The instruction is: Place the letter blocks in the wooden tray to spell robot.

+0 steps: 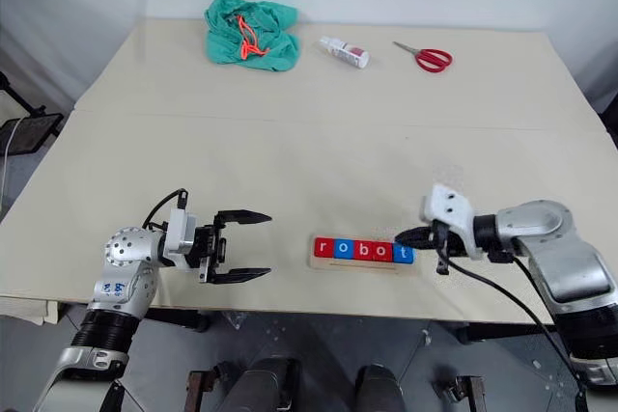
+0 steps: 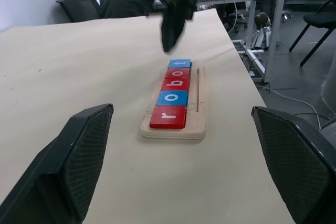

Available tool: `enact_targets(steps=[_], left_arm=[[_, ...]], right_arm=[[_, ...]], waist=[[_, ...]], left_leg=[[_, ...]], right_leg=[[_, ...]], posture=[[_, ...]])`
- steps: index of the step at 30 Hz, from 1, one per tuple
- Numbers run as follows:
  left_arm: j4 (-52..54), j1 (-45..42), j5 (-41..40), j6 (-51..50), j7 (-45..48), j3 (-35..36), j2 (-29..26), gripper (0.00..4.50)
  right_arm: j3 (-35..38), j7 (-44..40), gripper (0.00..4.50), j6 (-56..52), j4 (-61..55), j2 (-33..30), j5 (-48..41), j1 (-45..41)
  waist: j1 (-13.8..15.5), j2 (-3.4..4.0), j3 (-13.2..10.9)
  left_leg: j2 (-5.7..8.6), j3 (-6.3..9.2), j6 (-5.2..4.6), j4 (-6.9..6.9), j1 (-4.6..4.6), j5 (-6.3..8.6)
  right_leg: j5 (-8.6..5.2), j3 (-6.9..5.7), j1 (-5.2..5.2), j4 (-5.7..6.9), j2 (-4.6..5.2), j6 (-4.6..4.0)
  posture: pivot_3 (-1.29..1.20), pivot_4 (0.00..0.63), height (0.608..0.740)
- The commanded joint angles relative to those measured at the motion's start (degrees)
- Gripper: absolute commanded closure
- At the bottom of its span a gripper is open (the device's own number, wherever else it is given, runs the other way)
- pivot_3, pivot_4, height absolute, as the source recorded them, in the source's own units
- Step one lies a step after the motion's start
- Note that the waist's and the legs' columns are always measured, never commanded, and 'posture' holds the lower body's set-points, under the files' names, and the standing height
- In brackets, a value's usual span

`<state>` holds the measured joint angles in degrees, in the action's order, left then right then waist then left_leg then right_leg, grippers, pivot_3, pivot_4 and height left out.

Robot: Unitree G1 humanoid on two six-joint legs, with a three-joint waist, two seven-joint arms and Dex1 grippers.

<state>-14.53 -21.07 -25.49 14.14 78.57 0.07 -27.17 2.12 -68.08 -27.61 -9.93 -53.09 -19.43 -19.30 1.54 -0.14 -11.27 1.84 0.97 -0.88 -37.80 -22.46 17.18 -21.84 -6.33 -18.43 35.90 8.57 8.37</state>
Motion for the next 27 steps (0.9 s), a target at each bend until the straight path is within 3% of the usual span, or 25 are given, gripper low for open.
enact_targets(steps=[1,4,9,16,27], left_arm=[[0.4,-0.3,1.0,-1.1,-3.4,1.3,-0.7,0.0],[1.7,-1.1,0.7,-3.4,-7.7,2.5,-0.7,0.0],[2.8,-2.1,2.6,-8.7,-15.5,4.8,-3.2,0.0],[4.5,1.1,-0.7,-8.7,-12.2,8.9,-7.4,0.0],[5.2,4.7,-0.7,-7.0,-10.5,11.4,-9.9,0.0]], right_arm=[[6.4,1.7,4.46,0.6,-2.1,0.6,-3.6,3.3],[9.7,-0.5,3.87,0.6,-1.2,-0.5,-6.3,7.1],[15.9,-9.3,2.25,9.4,7.0,-0.3,-9.9,12.2],[15.9,-17.1,0.03,21.3,19.9,-1.8,-7.4,10.7],[12.5,-22.6,0.03,31.2,37.1,-2.1,-3.6,2.9]], waist=[[0.1,0.0,0.0],[0.0,-0.01,0.0],[-0.1,-0.02,0.0],[-0.5,-0.02,0.0],[-0.1,-0.01,0.0]], left_leg=[[0.02,0.02,0.0,0.0,-0.01,0.0],[0.03,-0.01,0.0,0.0,-0.01,0.0],[0.02,-0.06,-0.01,0.01,0.0,0.0],[-0.05,-0.13,0.0,0.07,0.07,0.0],[-0.03,-0.09,0.0,0.04,0.07,0.0]], right_leg=[[0.0,-0.01,0.0,0.0,0.01,0.0],[0.01,0.0,0.0,-0.01,0.02,0.01],[0.01,0.03,0.0,-0.01,0.01,0.02],[0.01,0.04,-0.01,-0.02,-0.02,0.02],[0.01,0.04,0.02,-0.04,0.0,0.02]], posture=[[0.0,0.15,0.74],[0.0,0.15,0.74],[0.0,0.15,0.74],[0.0,0.15,0.74],[0.0,0.15,0.74]])
